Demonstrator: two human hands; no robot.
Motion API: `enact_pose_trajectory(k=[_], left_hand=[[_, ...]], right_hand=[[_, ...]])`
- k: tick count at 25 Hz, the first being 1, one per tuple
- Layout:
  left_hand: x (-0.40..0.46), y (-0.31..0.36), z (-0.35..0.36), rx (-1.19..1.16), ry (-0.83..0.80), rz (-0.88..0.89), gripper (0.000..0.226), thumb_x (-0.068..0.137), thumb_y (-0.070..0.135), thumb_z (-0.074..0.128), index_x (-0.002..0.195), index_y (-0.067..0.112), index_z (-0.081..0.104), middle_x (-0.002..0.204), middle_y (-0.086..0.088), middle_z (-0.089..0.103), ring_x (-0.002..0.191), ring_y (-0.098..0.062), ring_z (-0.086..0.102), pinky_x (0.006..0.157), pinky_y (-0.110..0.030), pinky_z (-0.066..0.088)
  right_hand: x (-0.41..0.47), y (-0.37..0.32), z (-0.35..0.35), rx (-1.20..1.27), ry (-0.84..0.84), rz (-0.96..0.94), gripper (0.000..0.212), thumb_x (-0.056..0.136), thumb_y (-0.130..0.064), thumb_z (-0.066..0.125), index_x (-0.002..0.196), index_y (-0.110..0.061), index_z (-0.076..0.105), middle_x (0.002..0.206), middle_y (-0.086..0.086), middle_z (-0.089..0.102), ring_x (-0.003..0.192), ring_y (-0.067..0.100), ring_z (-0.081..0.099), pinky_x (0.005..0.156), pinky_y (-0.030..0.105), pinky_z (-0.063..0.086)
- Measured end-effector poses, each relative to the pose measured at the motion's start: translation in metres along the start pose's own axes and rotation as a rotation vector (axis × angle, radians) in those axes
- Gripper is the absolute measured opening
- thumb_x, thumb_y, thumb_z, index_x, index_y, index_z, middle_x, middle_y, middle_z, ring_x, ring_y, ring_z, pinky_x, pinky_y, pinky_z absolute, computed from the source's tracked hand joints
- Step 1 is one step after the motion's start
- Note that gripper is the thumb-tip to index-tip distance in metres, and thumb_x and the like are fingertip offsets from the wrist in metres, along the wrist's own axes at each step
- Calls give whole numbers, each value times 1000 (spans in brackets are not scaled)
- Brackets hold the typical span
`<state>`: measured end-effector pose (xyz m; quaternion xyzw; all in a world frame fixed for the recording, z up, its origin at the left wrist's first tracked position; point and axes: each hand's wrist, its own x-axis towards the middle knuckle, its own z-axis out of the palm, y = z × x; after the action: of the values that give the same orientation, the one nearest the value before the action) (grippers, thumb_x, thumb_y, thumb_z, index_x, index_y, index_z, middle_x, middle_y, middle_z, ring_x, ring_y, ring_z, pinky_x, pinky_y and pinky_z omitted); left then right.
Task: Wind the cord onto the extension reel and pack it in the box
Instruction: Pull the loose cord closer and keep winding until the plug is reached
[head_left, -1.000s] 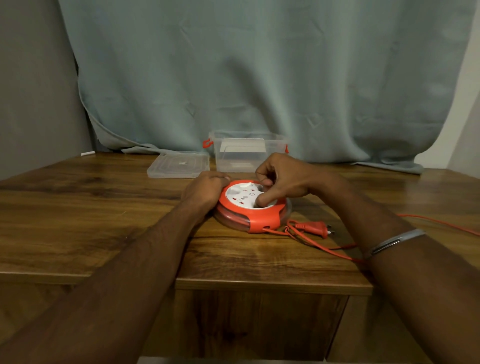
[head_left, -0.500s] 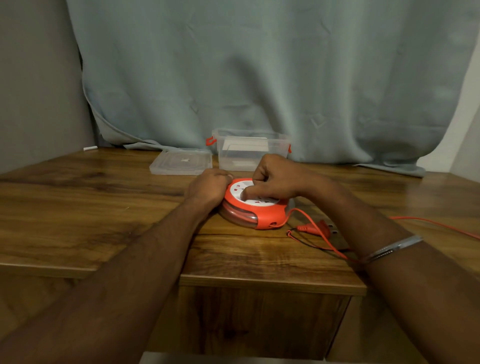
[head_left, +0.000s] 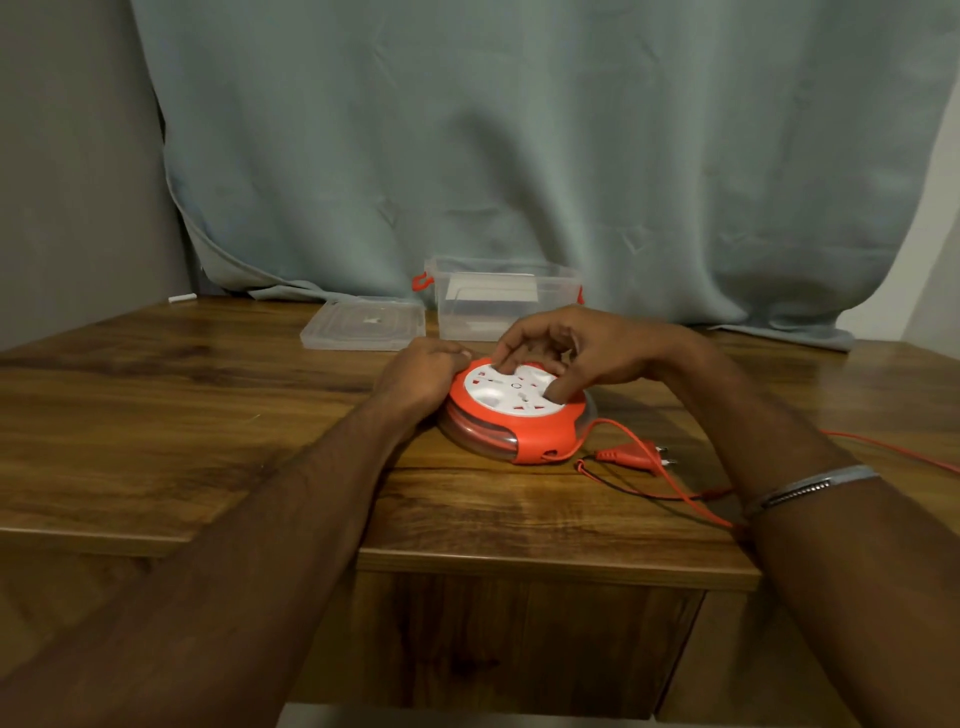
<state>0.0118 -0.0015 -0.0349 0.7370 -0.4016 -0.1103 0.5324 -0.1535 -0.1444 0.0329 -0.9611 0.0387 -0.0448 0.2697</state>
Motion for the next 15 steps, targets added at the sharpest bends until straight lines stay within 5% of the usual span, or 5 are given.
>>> enact_pose_trajectory(k=[6, 10, 15], left_hand=[[0, 1, 1, 5, -9, -27, 29, 98, 33, 54, 119, 21, 70, 119, -5, 73, 102, -23, 68, 99, -47, 54], [-1, 2, 0, 16, -5, -5, 31, 97, 32, 54, 117, 18, 72, 120, -6, 73, 107, -26, 67, 102, -49, 51], [-2, 2, 1, 30, 21, 11, 30, 97, 32, 54, 111, 17, 75, 114, -7, 75, 103, -27, 69, 99, -49, 52]], right_hand=[[4, -7, -3, 12, -34, 51, 70, 73, 21, 77, 123, -18, 49, 118, 16, 73, 69, 29, 43, 58, 33, 38], [5, -13, -3, -108, -19, 82, 65, 72, 2, 87, 119, -20, 48, 107, 21, 71, 59, 8, 48, 56, 25, 43], [7, -19, 3, -238, 10, 40, 47, 72, -14, 89, 101, -16, 52, 82, 14, 71, 61, 6, 55, 59, 23, 45]])
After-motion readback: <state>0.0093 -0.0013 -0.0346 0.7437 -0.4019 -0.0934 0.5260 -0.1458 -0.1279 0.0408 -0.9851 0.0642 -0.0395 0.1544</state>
